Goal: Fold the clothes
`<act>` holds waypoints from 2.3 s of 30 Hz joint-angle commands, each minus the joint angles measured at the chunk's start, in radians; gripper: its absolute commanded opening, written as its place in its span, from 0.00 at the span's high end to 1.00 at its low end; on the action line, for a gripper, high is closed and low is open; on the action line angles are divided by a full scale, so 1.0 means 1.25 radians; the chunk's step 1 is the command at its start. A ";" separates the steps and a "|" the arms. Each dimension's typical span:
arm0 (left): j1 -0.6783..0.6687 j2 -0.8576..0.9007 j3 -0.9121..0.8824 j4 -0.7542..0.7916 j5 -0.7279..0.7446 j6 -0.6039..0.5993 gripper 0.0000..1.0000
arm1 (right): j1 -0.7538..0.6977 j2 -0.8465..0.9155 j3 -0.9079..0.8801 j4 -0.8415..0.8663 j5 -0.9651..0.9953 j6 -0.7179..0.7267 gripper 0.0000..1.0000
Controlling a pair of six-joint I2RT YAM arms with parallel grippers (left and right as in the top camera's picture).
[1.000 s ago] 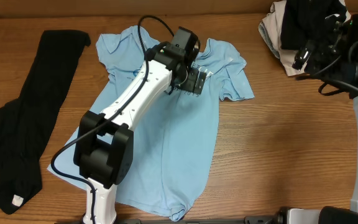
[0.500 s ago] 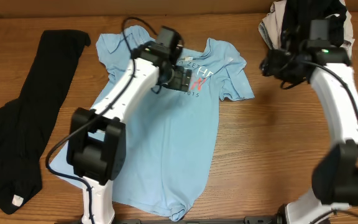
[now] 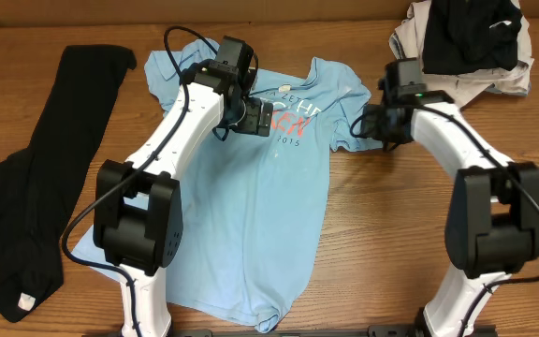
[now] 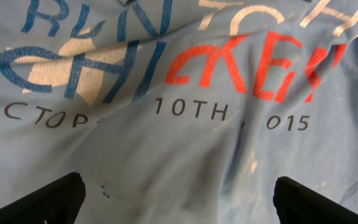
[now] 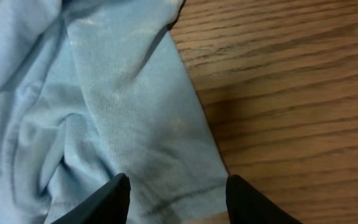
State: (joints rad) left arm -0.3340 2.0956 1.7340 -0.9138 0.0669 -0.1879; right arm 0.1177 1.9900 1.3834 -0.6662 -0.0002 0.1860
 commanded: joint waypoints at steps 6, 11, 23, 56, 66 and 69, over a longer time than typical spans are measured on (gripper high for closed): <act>-0.005 -0.001 -0.008 -0.027 0.003 0.013 0.00 | 0.010 0.049 -0.007 0.018 0.071 0.023 0.47; -0.005 -0.001 -0.008 -0.027 0.003 0.013 0.00 | 0.010 0.074 -0.008 0.014 0.071 0.044 0.47; -0.005 -0.001 -0.008 -0.050 0.002 0.014 0.00 | -0.007 0.078 -0.023 -0.069 0.168 0.195 0.96; 0.014 0.013 -0.405 0.294 -0.104 0.097 0.00 | -0.366 0.070 -0.024 -0.241 0.053 0.245 0.96; 0.194 0.103 -0.369 0.547 -0.101 0.189 0.00 | -0.291 0.070 -0.023 -0.203 0.046 0.222 0.95; 0.231 0.100 -0.299 0.514 -0.095 0.192 0.00 | -0.272 0.070 -0.023 -0.193 0.046 0.222 0.94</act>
State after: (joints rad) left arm -0.1234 2.1265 1.3399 -0.2035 -0.0017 -0.0006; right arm -0.2588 2.0468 1.3815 -0.9241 0.1307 0.4732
